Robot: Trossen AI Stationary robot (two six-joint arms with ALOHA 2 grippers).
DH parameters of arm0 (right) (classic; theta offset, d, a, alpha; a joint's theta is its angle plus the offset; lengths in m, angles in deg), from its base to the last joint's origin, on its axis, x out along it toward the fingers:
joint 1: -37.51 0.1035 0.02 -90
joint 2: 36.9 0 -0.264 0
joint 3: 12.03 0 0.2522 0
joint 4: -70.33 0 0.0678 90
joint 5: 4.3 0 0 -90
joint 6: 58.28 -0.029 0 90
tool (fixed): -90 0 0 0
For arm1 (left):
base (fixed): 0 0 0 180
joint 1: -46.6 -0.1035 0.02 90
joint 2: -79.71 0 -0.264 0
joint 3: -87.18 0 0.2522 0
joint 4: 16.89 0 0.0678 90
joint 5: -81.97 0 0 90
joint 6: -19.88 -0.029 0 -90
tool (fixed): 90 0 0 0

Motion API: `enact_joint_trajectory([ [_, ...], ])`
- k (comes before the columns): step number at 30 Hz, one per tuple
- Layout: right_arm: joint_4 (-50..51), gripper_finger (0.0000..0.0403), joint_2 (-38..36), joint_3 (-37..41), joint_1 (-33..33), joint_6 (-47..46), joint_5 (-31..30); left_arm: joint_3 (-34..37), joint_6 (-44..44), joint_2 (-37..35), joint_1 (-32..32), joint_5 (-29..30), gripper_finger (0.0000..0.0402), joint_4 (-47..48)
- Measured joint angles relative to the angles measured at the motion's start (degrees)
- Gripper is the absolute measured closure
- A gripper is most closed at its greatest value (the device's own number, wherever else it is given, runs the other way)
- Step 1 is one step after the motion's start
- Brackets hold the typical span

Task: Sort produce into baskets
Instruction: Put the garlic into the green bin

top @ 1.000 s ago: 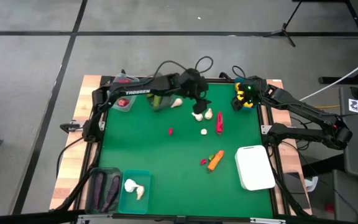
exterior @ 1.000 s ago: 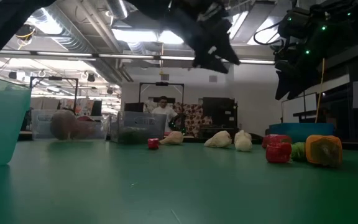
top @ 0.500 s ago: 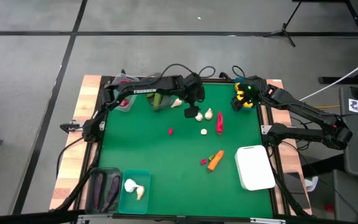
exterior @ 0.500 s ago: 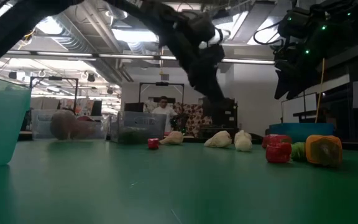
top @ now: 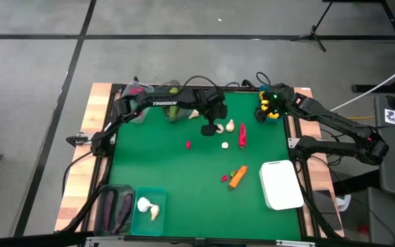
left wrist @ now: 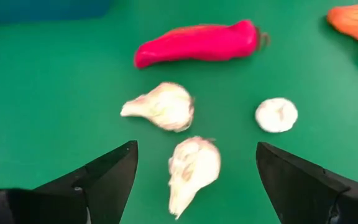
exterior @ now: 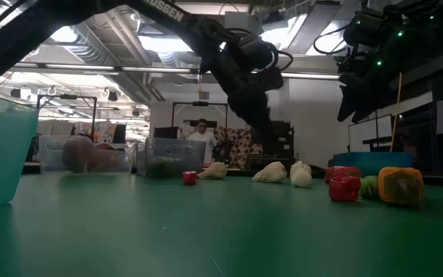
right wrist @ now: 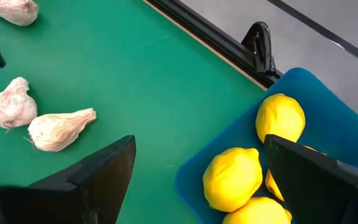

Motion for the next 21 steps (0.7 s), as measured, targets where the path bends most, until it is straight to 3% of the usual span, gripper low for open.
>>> enact_joint_trajectory([
  [21, -0.02, 0.0052, 0.00, 0.00, 0.04, -0.23, 1.11, 2.23, -1.27, 5.62, 0.96, -0.18, 0.0082, -3.38],
])
